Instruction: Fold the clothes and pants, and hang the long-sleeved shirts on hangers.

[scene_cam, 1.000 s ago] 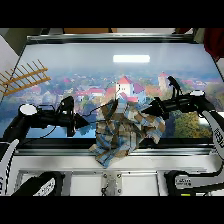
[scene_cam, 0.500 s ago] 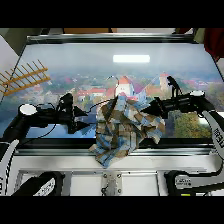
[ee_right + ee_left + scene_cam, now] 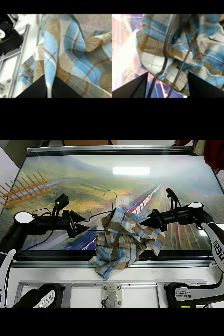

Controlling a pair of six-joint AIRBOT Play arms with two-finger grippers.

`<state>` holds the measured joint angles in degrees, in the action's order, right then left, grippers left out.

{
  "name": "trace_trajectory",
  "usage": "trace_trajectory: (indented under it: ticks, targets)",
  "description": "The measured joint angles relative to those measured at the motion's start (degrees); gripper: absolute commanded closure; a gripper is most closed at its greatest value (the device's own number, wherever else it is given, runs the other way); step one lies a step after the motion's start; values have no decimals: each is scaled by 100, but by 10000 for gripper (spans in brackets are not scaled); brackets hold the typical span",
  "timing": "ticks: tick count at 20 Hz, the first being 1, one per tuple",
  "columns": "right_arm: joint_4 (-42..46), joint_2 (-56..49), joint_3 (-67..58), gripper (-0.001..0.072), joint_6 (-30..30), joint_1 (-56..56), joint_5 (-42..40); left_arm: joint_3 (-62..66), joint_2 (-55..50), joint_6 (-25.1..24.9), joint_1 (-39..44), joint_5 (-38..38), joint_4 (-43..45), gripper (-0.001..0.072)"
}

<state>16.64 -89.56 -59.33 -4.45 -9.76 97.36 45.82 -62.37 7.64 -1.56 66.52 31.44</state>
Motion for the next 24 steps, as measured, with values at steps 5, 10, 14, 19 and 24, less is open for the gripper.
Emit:
trace_trajectory:
  ticks: [5,10,14,19,24]
  targets:
    - [0,0,0,698,153,-2,-63,236,0,599,-407,63,39,206]
    - [2,166,-37,698,426,-4,-225,938,24,1843,-970,68,140,207]
    - [2,658,-168,698,890,-15,-503,1075,400,3226,-859,-299,999,204]
    - [-140,1408,-227,698,1360,-15,-1355,83,1161,5073,140,-1012,1729,72]
    - [-256,1792,-234,697,1679,-9,-1875,-1019,1163,6638,1958,-2645,1897,72]
